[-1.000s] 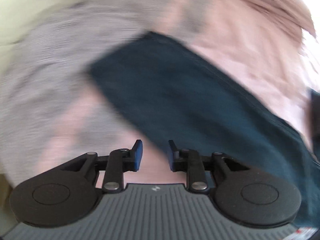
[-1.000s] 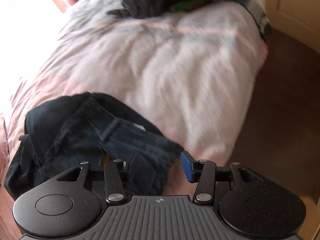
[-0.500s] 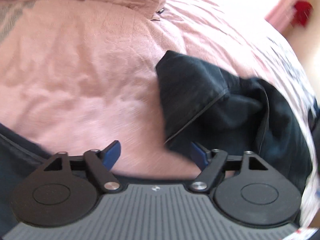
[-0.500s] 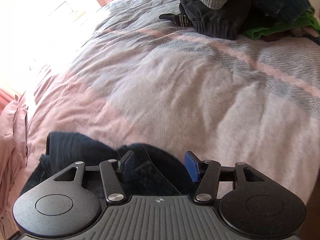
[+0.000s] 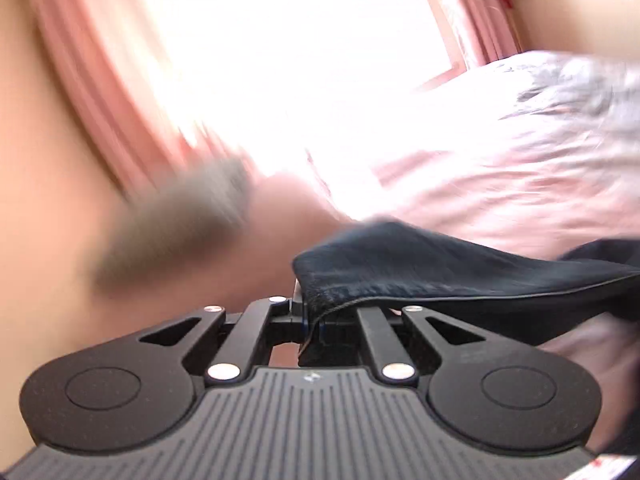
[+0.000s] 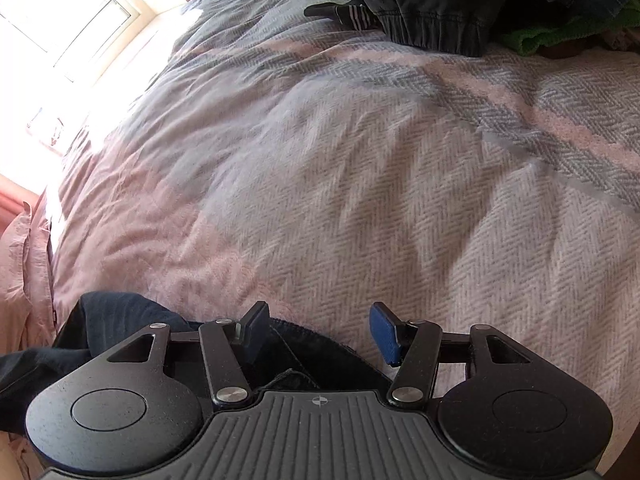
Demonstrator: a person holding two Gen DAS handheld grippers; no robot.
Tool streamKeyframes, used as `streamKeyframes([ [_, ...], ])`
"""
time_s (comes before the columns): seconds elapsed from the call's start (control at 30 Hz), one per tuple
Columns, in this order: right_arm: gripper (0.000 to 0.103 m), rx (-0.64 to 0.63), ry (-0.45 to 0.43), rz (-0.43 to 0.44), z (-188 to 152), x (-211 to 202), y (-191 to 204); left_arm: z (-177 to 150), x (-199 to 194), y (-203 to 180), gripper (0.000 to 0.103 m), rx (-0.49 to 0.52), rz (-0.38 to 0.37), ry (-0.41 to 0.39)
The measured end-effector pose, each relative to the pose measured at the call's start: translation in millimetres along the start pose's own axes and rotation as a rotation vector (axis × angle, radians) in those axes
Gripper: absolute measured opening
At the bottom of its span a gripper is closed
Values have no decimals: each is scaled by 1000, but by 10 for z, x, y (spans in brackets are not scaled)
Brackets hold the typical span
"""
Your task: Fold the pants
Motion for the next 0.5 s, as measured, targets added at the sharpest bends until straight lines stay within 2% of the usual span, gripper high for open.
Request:
streamKeyframes([
  [0.03,53,-2,2,0,1,-3,9,46,-128,145,5,94,54,-25],
  [0.07,53,-4,7,0,0,1,25,27,-189,272,6,146,71,-10],
  [0.1,53,-10,16,1,-8,10,54,-70,-189,408,12,174,68,52],
  [0.13,53,-15,22,3,-26,14,83,-249,-137,529,27,182,56,132],
  [0.17,53,-21,28,5,-44,19,106,-475,-64,632,38,164,47,219],
  [0.2,53,-33,37,7,-77,27,146,-732,20,726,52,122,38,305],
  [0.23,53,-43,41,11,-103,30,180,-1030,103,816,53,54,26,400],
  [0.27,53,-52,43,17,-123,32,205,-1294,161,885,52,-21,23,482],
  [0.33,53,-74,41,24,-152,42,234,-1859,162,975,42,-202,52,621],
  [0.43,53,-70,27,22,-108,85,183,-2220,65,818,42,-418,46,689],
  [0.5,53,-23,34,48,-51,197,108,-2258,20,568,41,-494,3,695],
])
Point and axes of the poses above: each gripper's, at about its wrist camera, not at the fingertips, and x roughly the way its jaws point, y to its left, z to its top, the point moved 5 cm from there along x, roughly the way its jaws point, and after that the axes turned 13 degrees about -z, right-handed, at the moved point
